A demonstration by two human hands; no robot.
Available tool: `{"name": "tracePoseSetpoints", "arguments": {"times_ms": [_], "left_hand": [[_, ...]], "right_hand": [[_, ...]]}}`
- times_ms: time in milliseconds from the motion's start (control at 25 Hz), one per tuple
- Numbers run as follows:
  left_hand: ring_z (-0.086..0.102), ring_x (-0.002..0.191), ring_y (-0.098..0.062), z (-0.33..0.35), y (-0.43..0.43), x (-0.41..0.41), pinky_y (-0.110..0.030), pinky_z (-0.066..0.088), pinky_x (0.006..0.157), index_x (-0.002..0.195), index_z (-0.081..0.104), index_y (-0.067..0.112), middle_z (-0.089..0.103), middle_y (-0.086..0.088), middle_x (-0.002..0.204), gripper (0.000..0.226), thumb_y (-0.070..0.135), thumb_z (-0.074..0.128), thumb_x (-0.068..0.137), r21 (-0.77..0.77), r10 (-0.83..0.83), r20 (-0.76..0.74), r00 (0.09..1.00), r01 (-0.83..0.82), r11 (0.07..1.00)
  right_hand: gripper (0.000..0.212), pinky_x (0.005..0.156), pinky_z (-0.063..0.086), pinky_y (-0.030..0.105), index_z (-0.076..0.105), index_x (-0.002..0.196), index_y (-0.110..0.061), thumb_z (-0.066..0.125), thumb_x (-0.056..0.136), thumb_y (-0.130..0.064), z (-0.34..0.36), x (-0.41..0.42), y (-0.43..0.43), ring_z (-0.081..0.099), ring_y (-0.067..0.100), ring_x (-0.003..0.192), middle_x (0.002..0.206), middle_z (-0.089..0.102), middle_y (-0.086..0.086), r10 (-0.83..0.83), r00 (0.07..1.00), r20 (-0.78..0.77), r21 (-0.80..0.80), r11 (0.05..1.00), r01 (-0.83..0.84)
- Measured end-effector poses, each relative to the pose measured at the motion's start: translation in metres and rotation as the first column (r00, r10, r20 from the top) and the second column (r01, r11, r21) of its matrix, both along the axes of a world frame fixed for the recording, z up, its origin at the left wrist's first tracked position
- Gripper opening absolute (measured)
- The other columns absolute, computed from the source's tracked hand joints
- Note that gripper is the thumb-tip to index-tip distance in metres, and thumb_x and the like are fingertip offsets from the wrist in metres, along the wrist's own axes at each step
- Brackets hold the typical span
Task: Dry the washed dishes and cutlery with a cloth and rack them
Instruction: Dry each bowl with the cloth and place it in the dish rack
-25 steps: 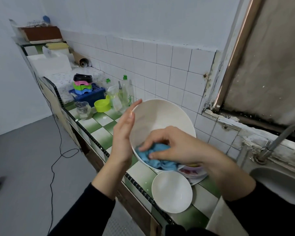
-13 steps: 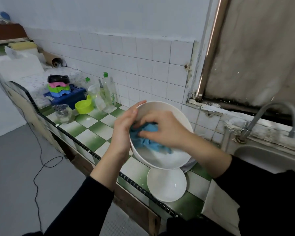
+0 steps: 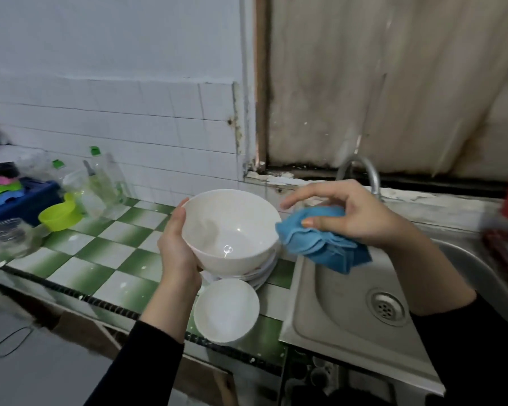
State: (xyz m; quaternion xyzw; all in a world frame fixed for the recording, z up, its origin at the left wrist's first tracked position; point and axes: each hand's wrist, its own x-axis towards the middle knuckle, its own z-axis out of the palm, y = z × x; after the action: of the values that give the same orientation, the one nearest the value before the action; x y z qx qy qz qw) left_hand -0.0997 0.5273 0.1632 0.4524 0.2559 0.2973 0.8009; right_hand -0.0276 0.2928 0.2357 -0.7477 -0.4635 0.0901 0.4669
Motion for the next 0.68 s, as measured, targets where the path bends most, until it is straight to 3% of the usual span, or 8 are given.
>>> {"name": "tracePoseSetpoints", "arguments": {"times_ms": [120, 200, 280, 360, 440, 520, 600, 680], "left_hand": [[0.063, 0.093, -0.023, 0.010, -0.056, 0.004, -0.038, 0.049, 0.081, 0.088, 0.068, 0.030, 0.071, 0.009, 0.088, 0.022, 0.038, 0.049, 0.096, -0.157, -0.047, 0.021, 0.999, 0.050, 0.986], [0.062, 0.088, -0.023, 0.018, -0.102, 0.003, -0.041, 0.048, 0.086, 0.077, 0.064, 0.028, 0.072, 0.009, 0.077, 0.030, 0.042, 0.045, 0.095, -0.252, -0.189, 0.016, 0.982, 0.187, 0.950], [0.063, 0.085, -0.025, 0.026, -0.147, 0.001, -0.046, 0.048, 0.089, 0.069, 0.062, 0.026, 0.071, 0.006, 0.072, 0.037, 0.045, 0.042, 0.093, -0.339, -0.337, -0.020, 0.941, 0.310, 0.888], [0.063, 0.079, -0.028, 0.030, -0.189, -0.002, -0.046, 0.052, 0.078, 0.067, 0.060, 0.023, 0.070, 0.002, 0.069, 0.037, 0.044, 0.042, 0.091, -0.384, -0.466, -0.047, 0.884, 0.414, 0.825], [0.065, 0.078, -0.028, 0.028, -0.232, -0.002, -0.045, 0.056, 0.066, 0.072, 0.060, 0.022, 0.071, -0.001, 0.074, 0.032, 0.043, 0.043, 0.089, -0.404, -0.584, -0.087, 0.807, 0.507, 0.761], [0.067, 0.086, -0.031, 0.020, -0.269, -0.001, -0.045, 0.053, 0.069, 0.089, 0.066, 0.024, 0.074, -0.003, 0.088, 0.038, 0.052, 0.042, 0.091, -0.421, -0.687, -0.089, 0.721, 0.598, 0.682], [0.065, 0.101, -0.035, 0.010, -0.307, -0.003, -0.052, 0.054, 0.072, 0.117, 0.064, 0.024, 0.071, -0.006, 0.110, 0.055, 0.065, 0.039, 0.089, -0.403, -0.775, -0.102, 0.623, 0.687, 0.605], [0.056, 0.110, -0.033, 0.005, -0.341, -0.009, -0.056, 0.053, 0.080, 0.126, 0.059, 0.025, 0.062, -0.004, 0.116, 0.068, 0.072, 0.031, 0.087, -0.307, -0.814, -0.151, 0.562, 0.756, 0.579]], "right_hand": [[0.038, 0.093, 0.047, 0.023, 0.067, 0.109, -0.034, 0.072, 0.079, -0.012, -0.016, -0.010, -0.067, 0.063, 0.005, 0.109, 0.108, 0.071, -0.008, -0.254, 0.967, -0.008, 0.168, 0.953, 0.251], [0.046, 0.092, 0.044, 0.022, 0.063, 0.113, -0.043, 0.079, 0.078, -0.018, -0.031, -0.022, -0.107, 0.061, -0.001, 0.105, 0.104, 0.070, -0.011, -0.433, 0.901, -0.030, 0.201, 0.880, 0.430], [0.066, 0.097, 0.039, 0.020, 0.052, 0.124, -0.054, 0.082, 0.074, -0.024, -0.044, -0.040, -0.143, 0.053, -0.006, 0.115, 0.118, 0.062, -0.020, -0.555, 0.831, 0.039, 0.159, 0.825, 0.543], [0.087, 0.100, 0.034, 0.015, 0.031, 0.133, -0.065, 0.083, 0.072, -0.030, -0.055, -0.061, -0.179, 0.040, -0.008, 0.128, 0.144, 0.040, -0.026, -0.547, 0.802, 0.238, 0.077, 0.834, 0.546], [0.105, 0.093, 0.046, 0.022, 0.008, 0.135, -0.072, 0.082, 0.072, -0.034, -0.068, -0.079, -0.218, 0.042, 0.002, 0.129, 0.159, 0.011, -0.023, -0.527, 0.739, 0.420, -0.045, 0.801, 0.597], [0.107, 0.075, 0.057, 0.033, -0.003, 0.136, -0.071, 0.078, 0.074, -0.039, -0.080, -0.094, -0.248, 0.049, 0.017, 0.125, 0.161, -0.005, -0.017, -0.554, 0.651, 0.518, -0.083, 0.725, 0.683], [0.091, 0.061, 0.058, 0.034, 0.003, 0.143, -0.063, 0.066, 0.078, -0.048, -0.090, -0.108, -0.278, 0.050, 0.023, 0.126, 0.162, -0.001, -0.007, -0.616, 0.547, 0.567, 0.038, 0.683, 0.730], [0.079, 0.064, 0.057, 0.034, 0.013, 0.146, -0.054, 0.058, 0.081, -0.051, -0.095, -0.119, -0.308, 0.042, 0.012, 0.129, 0.162, 0.010, -0.001, -0.716, 0.495, 0.492, 0.154, 0.631, 0.760]]}}
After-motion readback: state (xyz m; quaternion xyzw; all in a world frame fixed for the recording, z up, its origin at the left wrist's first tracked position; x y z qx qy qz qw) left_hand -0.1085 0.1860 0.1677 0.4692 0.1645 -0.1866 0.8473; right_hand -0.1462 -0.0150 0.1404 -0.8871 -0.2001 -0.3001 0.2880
